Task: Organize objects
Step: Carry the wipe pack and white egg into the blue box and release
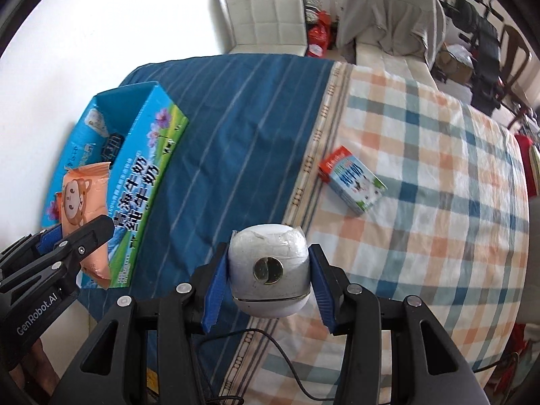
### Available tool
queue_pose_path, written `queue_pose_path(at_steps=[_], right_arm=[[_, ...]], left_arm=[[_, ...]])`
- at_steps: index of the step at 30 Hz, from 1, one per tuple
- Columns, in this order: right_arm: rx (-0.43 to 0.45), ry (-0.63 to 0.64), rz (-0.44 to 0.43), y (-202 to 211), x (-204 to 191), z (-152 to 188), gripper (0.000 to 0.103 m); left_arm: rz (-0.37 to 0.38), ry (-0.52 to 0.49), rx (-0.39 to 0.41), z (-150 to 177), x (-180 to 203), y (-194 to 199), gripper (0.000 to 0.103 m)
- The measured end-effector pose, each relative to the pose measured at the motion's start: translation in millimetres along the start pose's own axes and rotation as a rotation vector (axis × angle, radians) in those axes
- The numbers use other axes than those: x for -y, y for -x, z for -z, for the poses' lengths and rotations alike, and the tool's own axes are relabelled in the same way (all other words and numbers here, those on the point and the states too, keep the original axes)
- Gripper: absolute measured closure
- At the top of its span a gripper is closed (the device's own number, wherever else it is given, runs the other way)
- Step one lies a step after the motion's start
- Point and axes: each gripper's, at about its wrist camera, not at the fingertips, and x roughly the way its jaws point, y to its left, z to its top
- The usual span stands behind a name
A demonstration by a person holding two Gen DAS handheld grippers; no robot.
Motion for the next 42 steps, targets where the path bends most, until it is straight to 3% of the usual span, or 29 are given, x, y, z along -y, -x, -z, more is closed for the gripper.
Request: queue_pose_path(at_steps=[8, 14, 19, 29, 42], right_arm=[[0.082, 0.246, -0.153, 8, -92, -63, 0.054], [0.099, 0.477, -0.2, -14, -167, -88, 0.054], [0.04, 0.602, -0.209, -58, -214, -97, 0.054], [-0.114, 0.753, -0.229, -142, -265, -98, 0.054], [-0.198, 0.78, -0.224, -178, -274, -101, 0.054]], left_arm=[[-0.091, 0.289, 0.043, -5, -96, 1, 0.065], [-0.088, 0.512, -0.036, 14, -159, -32, 0.065], [-0.11, 0.602, -0.11, 24, -190, -63, 0.065], [-0.11, 0.671, -0.187, 33, -209, -99, 0.065], [-0.142, 0.672, -0.204, 33, -217, -102, 0.064]])
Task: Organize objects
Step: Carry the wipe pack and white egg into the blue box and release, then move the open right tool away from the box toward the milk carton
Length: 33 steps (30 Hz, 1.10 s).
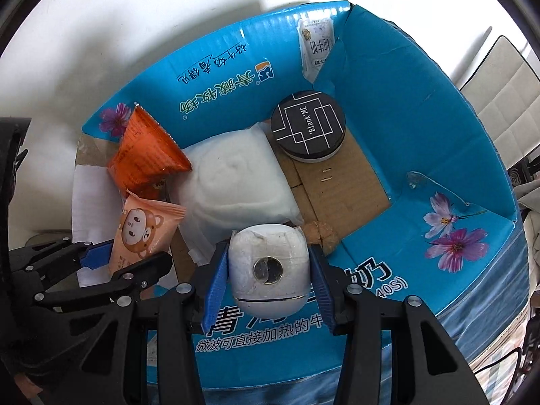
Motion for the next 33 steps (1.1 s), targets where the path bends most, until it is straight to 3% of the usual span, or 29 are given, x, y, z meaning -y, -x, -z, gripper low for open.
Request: queue_pose_path(at_steps=[5, 8, 9, 11, 12, 16, 22, 33], right_arm=[[-0.011, -0.005, -0.024, 0, 2, 1, 0.053], [-0.002, 0.0, -0.024, 4, 2, 2, 0.053], [0.002, -0.002, -0.02, 7, 2, 2, 0.052], [0.011, -0.023, -0.02, 12, 7, 1, 0.048], [0.021, -0.039, -0.016, 16, 10, 2, 0.041], [0.06, -0.111, -0.029, 32, 30, 7, 0.023], [0.118, -0.107, -0.01, 61, 34, 19, 0.023], [0.178, 0.083, 0.036, 106, 7, 53, 0.023]], left_arm=[[-0.004, 0.004, 0.006, 4, -3, 7, 0.061], [-0.056, 0.001, 0.038, 5, -1, 13, 0.047], [-0.071, 0.004, 0.047, 6, -2, 15, 0.038], [-0.068, 0.01, 0.069, 6, -4, 21, 0.03], [-0.085, 0.014, 0.086, 7, -6, 26, 0.021], [-0.069, 0.03, 0.126, 7, -9, 40, 0.001], [-0.043, 0.012, 0.148, 5, 0, 55, 0.0], [-0.006, -0.022, 0.192, 32, 3, 92, 0.0]])
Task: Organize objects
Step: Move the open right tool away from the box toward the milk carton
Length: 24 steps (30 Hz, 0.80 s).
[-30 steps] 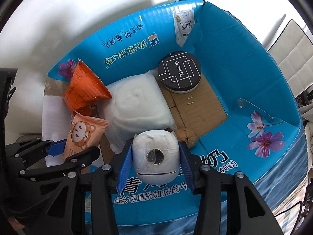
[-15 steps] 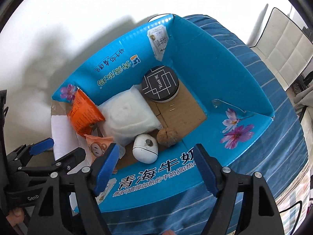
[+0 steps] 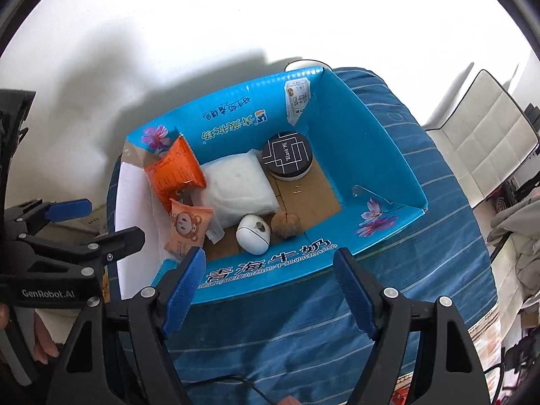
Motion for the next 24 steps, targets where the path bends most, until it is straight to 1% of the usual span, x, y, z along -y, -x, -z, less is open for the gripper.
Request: queue_pose_path(at_steps=[3, 9, 12, 14, 15, 16, 18, 19, 20, 21, 22, 23, 24], right_arm=[[0.009, 0.026, 0.009, 13, -6, 9, 0.023], [0.054, 0.073, 0.017, 43, -23, 27, 0.023], [0.075, 0.048, 0.013, 55, -23, 36, 0.023], [0.091, -0.014, 0.012, 64, -13, 46, 0.023], [0.098, -0.067, 0.009, 69, -3, 54, 0.023], [0.099, -0.142, 0.012, 72, 12, 64, 0.023], [0.098, -0.347, 0.05, 77, 50, 95, 0.022], [0.081, -0.449, 0.076, 76, 70, 113, 0.022], [0.062, -0.561, 0.115, 75, 90, 134, 0.022], [0.044, -0.668, 0.147, 74, 108, 158, 0.022], [0.014, -0.778, 0.181, 71, 125, 182, 0.022], [-0.012, -0.877, 0.189, 67, 139, 205, 0.022], [-0.028, -0.943, 0.192, 62, 149, 224, 0.022]], left_arm=[[0.025, -0.001, 0.009, 7, -2, 16, 0.0], [0.071, -0.03, 0.047, 21, 5, 46, 0.0], [0.098, -0.052, 0.053, 25, 12, 56, 0.0], [0.107, -0.105, 0.078, 28, 22, 62, 0.0], [0.102, -0.154, 0.102, 30, 30, 65, 0.0], [0.081, -0.205, 0.126, 33, 39, 66, 0.0], [0.029, -0.304, 0.184, 39, 59, 68, 0.0], [0.02, -0.355, 0.2, 43, 70, 67, 0.0], [0.028, -0.396, 0.205, 46, 82, 63, 0.0], [0.045, -0.437, 0.194, 47, 95, 55, 0.0], [0.071, -0.485, 0.157, 49, 111, 43, 0.0], [0.09, -0.528, 0.11, 51, 128, 29, 0.0], [0.099, -0.568, 0.07, 53, 143, 15, 0.0]])
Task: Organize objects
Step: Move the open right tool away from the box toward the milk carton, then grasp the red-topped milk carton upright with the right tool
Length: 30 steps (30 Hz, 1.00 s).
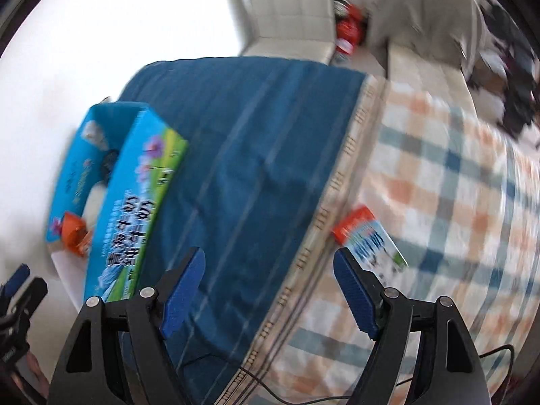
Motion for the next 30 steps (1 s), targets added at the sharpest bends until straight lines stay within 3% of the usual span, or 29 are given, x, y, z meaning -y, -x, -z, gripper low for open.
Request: queue_pose_path(at_steps=[2, 7, 10, 12, 14, 16, 21, 25, 30], right_arm=[[-0.006, -0.06, 0.069, -15, 28, 5, 0.022], [-0.021, -0.034, 0.208, -61, 58, -1, 0.022], [-0.044, 0.005, 0.243, -84, 66, -9, 0.022], [-0.035, 0.022, 0.212, -88, 65, -12, 0.022], [-0.046, 0.026, 0.217, -89, 61, -14, 0.024], [-0.06, 0.008, 0.188, -88, 59, -12, 0.035], [-0.096, 0.061, 0.225, -96, 50, -5, 0.036], [-0.124, -0.02, 0.249, -103, 62, 5, 0.051], [-0.164, -0.175, 0.278, -94, 71, 42, 0.053]], left_arm=[[0.042, -0.064, -0.066, -8, 28, -34, 0.0], [0.103, -0.179, -0.166, -22, 93, -114, 0.0], [0.103, -0.213, -0.217, -22, 118, -148, 0.0], [0.118, -0.211, -0.237, -21, 125, -161, 0.0], [0.124, -0.212, -0.253, -19, 130, -168, 0.0], [0.124, -0.216, -0.263, -15, 134, -169, 0.0], [0.119, -0.236, -0.275, -6, 139, -166, 0.0], [0.107, -0.235, -0.264, -2, 139, -156, 0.0], [0.086, -0.266, -0.216, 6, 141, -135, 0.0]])
